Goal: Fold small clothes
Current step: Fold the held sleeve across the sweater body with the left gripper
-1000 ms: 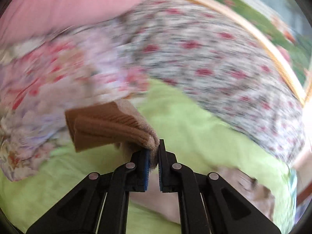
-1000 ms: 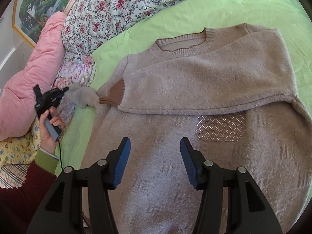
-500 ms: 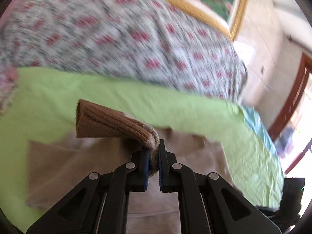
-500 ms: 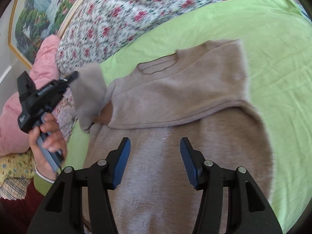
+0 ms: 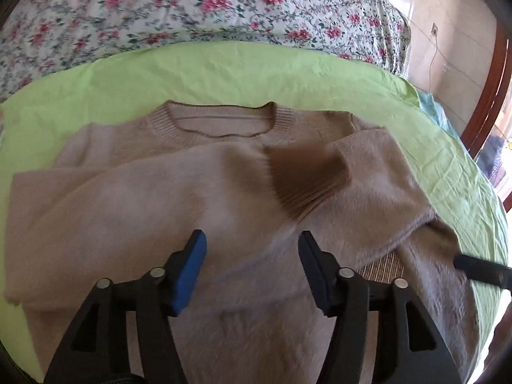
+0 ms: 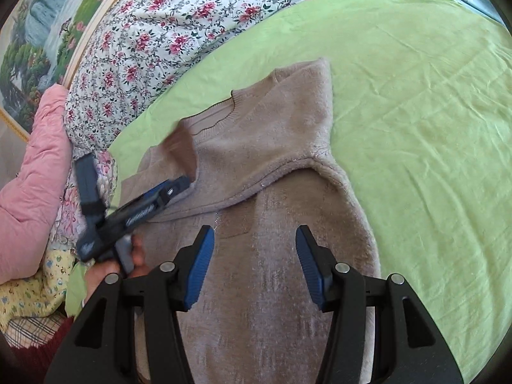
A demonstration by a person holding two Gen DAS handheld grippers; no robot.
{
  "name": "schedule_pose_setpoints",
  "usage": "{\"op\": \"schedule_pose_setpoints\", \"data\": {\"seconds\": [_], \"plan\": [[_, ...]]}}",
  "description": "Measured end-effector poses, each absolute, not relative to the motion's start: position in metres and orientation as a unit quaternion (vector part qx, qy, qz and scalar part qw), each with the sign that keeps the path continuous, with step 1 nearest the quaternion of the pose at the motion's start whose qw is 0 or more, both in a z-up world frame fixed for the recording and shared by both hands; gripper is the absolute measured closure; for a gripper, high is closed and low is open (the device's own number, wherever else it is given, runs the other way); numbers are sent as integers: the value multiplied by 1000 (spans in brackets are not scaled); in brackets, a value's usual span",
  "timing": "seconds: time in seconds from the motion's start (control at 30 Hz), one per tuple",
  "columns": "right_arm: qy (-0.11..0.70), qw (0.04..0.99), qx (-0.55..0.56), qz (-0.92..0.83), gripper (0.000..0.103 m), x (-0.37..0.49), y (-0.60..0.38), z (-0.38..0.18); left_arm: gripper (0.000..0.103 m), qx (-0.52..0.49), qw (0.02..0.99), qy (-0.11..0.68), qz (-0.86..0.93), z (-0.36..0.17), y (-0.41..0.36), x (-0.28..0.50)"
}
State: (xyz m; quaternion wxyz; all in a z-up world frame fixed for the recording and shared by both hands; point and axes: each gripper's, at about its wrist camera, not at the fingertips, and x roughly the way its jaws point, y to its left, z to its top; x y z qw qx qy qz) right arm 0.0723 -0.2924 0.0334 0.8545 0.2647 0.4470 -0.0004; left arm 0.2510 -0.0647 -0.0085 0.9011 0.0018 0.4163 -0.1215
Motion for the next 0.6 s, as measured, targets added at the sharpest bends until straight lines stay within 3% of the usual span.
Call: {"op": "schedule_pose_setpoints", "data": {"seconds": [0.17,0.43,0.6], "plan": [[451,856,250,31,40,103,-271,24,39,-19,910,407,-82,1,-15,207],[432,859,271,43,40,173,-268,6,36,-107,898,412,113,-10,118,181],[468,842,269,3,40,230,-269,-23,36,-169,883,414,143,-22,154,192]]}}
